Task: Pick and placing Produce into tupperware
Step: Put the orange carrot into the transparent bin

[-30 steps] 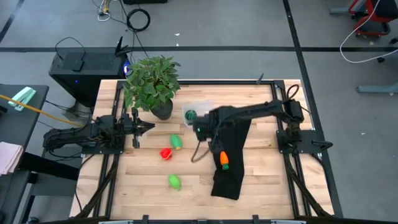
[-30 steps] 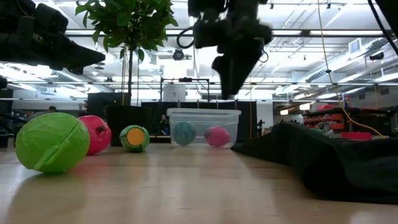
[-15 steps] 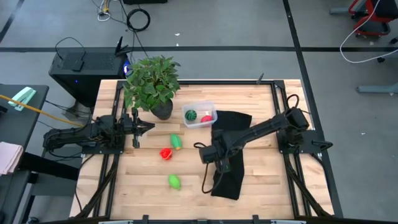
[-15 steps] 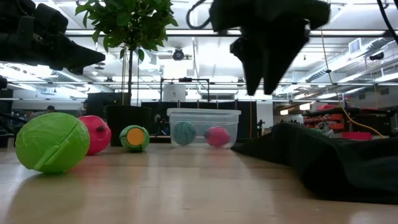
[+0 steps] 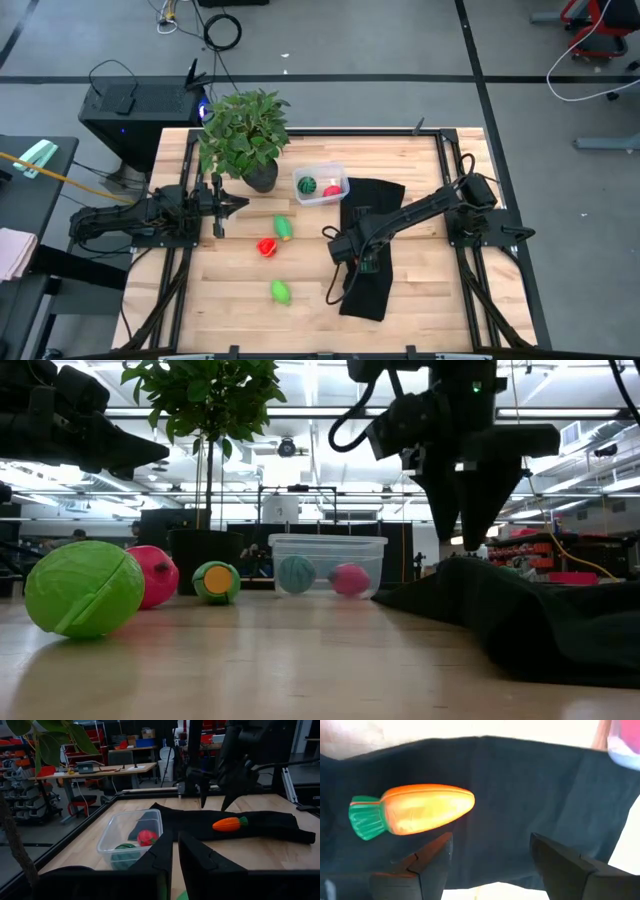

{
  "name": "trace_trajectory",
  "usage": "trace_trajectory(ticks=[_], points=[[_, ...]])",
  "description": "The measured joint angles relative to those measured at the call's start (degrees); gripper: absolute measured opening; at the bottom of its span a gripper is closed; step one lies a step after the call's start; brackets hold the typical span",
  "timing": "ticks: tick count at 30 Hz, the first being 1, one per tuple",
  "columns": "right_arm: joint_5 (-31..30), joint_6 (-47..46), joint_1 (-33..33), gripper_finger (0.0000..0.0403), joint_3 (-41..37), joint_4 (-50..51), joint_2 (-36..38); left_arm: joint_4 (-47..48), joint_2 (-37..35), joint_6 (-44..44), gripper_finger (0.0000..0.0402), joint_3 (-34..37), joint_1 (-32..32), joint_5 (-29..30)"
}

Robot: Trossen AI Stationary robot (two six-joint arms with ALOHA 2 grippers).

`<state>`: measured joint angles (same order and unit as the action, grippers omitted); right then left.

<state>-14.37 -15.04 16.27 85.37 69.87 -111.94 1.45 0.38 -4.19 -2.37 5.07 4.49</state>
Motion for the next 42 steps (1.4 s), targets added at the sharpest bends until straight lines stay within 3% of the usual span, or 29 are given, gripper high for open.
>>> trace_trajectory(ticks=[20,25,31,37,42], points=[[-0.7,-19.1,4.3,0.0271,-0.5,2.9,2.6,-1.9,0.0,-4.0,0.0035,0.0,0.0,0.0],[-1.8,-28.5,6.1,0.0271,-0.5,-0.6,2.6,-1.6,0.0,-0.7,0.0039,0.0,0.0,0.0],[-9.0,-44.1,7.5,0.0271,-0.5,-2.3,2.6,-1.6,0.0,3.4,0.0031,0.0,0.0,0.0],[-9.4,-59.9,8.5,0.0271,-0.7,-2.6,2.7,-1.6,0.0,9.2,0.003,0.0,0.0,0.0],[-9.2,-67.7,8.6,0.0271,-3.8,-3.5,2.7,-1.6,0.0,11.1,0.0038,0.0,0.0,0.0]])
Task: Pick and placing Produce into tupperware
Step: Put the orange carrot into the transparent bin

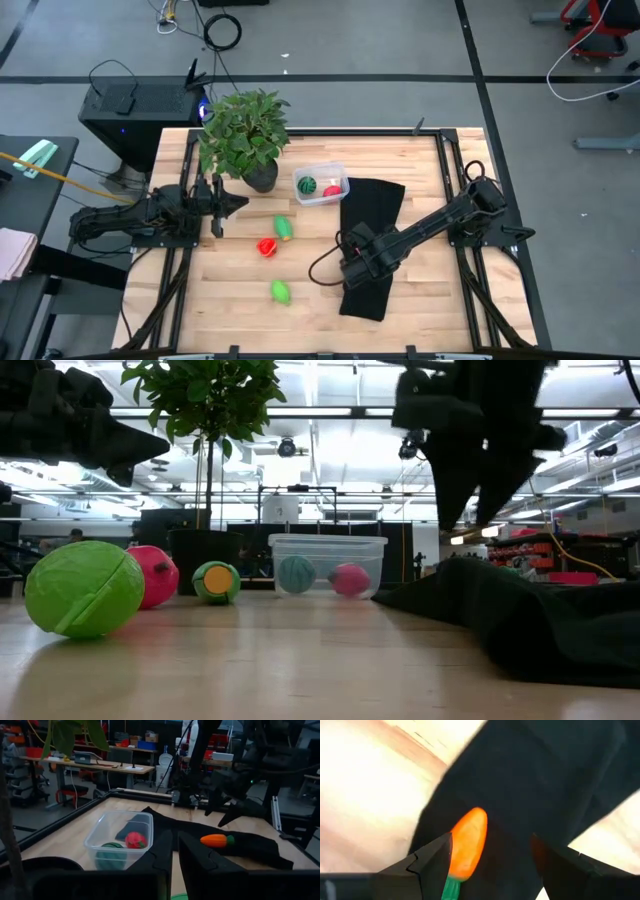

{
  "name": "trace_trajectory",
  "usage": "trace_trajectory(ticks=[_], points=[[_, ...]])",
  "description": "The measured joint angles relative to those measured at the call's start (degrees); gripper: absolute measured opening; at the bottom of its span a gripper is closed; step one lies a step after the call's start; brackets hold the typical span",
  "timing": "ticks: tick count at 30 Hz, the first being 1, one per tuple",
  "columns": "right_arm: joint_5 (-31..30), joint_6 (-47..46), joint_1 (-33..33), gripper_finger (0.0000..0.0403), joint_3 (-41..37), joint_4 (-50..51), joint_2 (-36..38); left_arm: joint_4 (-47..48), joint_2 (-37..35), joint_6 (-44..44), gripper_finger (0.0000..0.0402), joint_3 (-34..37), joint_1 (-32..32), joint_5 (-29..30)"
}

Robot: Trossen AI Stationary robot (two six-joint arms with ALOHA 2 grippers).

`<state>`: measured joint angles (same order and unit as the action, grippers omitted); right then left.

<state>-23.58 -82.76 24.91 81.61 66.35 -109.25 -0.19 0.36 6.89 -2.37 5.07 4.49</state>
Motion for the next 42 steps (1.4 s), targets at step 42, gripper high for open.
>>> trace_trajectory(ticks=[42], points=[[1.2,-2.2,0.0,0.0253,-12.6,-24.9,-0.1,0.0,0.0,-3.1,0.0037,0.0,0.0,0.0]])
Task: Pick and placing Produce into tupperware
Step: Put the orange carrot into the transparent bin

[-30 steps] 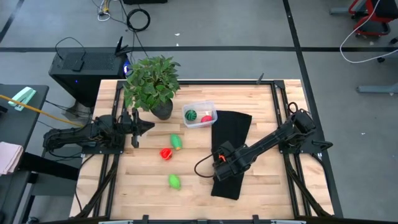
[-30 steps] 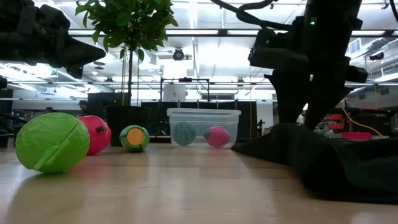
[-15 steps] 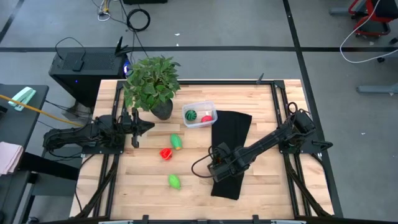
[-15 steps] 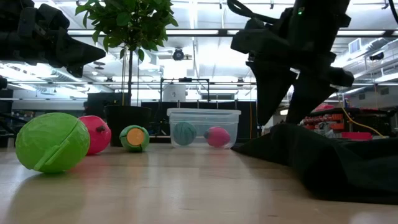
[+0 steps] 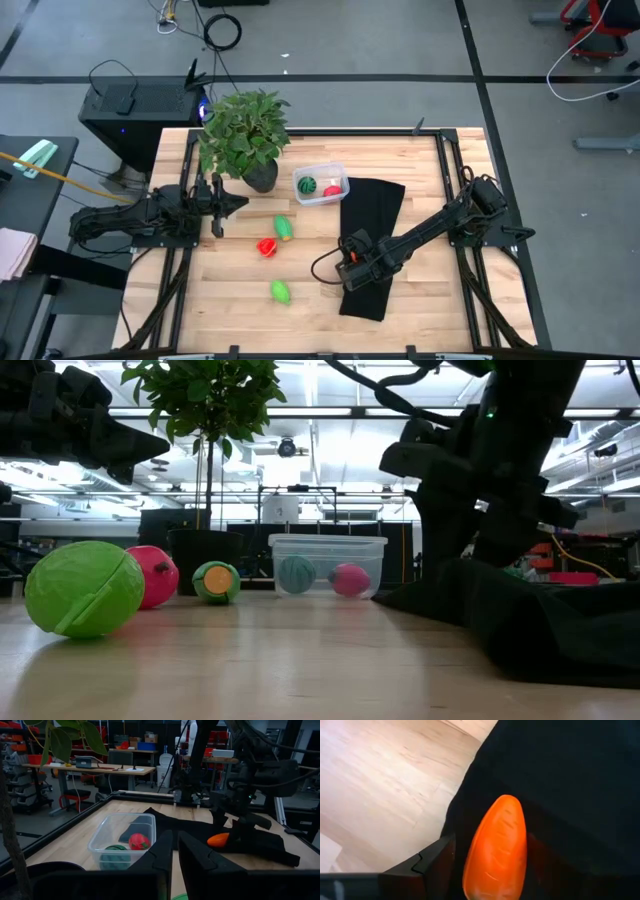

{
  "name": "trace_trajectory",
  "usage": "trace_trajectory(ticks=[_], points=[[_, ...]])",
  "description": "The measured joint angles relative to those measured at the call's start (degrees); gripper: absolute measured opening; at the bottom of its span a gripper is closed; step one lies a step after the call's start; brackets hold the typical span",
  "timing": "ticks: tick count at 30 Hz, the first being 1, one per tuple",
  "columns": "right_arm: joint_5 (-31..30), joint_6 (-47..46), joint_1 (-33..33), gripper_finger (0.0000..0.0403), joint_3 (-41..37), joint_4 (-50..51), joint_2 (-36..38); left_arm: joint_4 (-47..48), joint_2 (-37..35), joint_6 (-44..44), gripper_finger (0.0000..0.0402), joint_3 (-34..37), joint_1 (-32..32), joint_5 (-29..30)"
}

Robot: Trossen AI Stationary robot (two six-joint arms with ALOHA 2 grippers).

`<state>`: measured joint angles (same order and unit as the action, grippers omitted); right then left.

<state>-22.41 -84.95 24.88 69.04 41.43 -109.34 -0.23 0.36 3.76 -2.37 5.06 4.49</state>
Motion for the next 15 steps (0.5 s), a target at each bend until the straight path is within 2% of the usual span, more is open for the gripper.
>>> trace_trajectory(ticks=[15], points=[[0.0,0.9,0.0,0.0236,0.0,0.3,0.0,0.0,0.0,0.0,0.003,0.0,0.0,0.0]])
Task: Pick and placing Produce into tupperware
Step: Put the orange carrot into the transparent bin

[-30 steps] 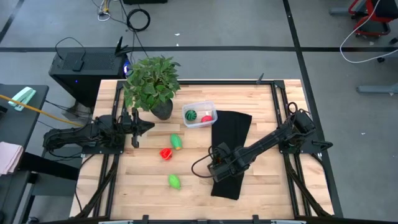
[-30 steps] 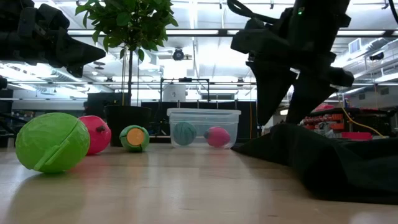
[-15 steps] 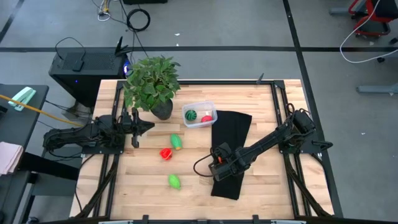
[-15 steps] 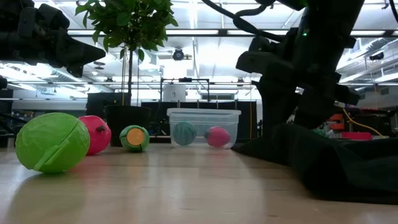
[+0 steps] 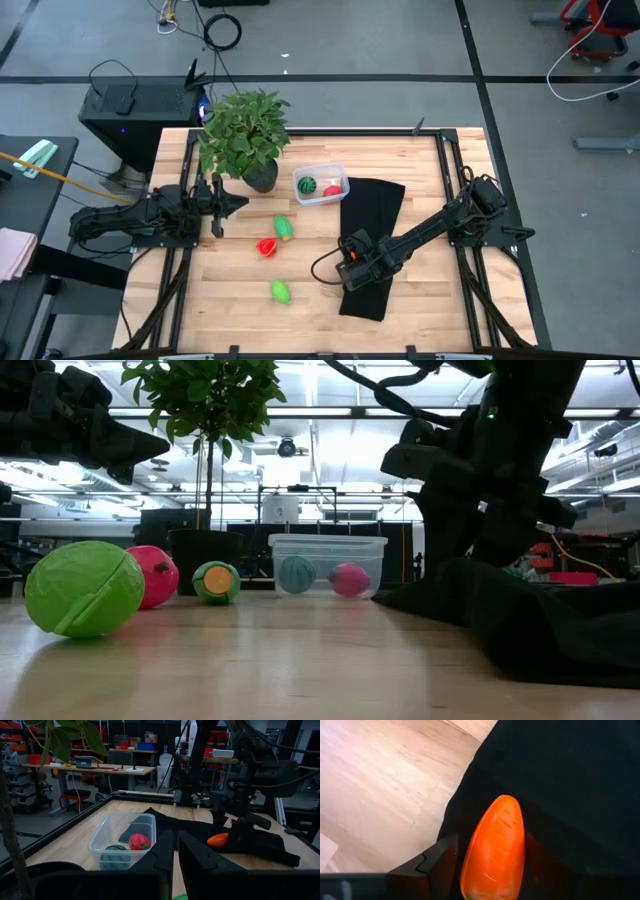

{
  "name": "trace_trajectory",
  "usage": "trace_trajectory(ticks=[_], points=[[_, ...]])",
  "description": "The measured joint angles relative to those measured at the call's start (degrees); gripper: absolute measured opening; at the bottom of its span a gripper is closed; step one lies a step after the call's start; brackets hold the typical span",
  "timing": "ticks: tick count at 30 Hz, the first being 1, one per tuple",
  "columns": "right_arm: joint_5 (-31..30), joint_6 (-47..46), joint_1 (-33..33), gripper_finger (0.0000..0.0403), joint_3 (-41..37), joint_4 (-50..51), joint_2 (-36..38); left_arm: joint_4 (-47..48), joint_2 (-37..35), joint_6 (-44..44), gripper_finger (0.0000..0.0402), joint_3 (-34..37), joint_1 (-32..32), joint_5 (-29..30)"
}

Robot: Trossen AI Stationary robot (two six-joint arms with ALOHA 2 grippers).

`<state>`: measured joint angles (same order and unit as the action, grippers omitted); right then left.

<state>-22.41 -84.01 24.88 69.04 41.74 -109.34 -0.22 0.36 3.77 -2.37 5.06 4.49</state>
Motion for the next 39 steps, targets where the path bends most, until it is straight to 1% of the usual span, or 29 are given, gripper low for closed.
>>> trace_trajectory(ticks=[5,9,13,18,28,39], points=[[1.0,0.0,0.0,0.0227,-0.3,-0.3,0.0,0.0,0.0,0.0,0.0037,0.0,0.0,0.0],[1.5,-1.4,0.0,0.0224,-2.8,-0.3,0.0,0.0,0.0,0.0,0.004,0.0,0.0,0.0],[1.2,-1.9,0.1,0.0224,-4.7,-2.3,0.1,0.0,0.0,0.0,0.0037,0.0,0.0,0.0],[1.1,-1.6,0.1,0.0221,-4.6,-2.6,0.1,0.0,0.0,0.0,0.0031,0.0,0.0,0.0],[0.2,0.2,0.0,0.018,-3.9,-3.0,-0.1,0.0,0.0,0.0,0.0039,0.0,0.0,0.0],[0.0,3.0,-0.1,0.0185,-3.9,-2.8,0.0,0.0,0.0,0.0,0.0031,0.0,0.0,0.0]])
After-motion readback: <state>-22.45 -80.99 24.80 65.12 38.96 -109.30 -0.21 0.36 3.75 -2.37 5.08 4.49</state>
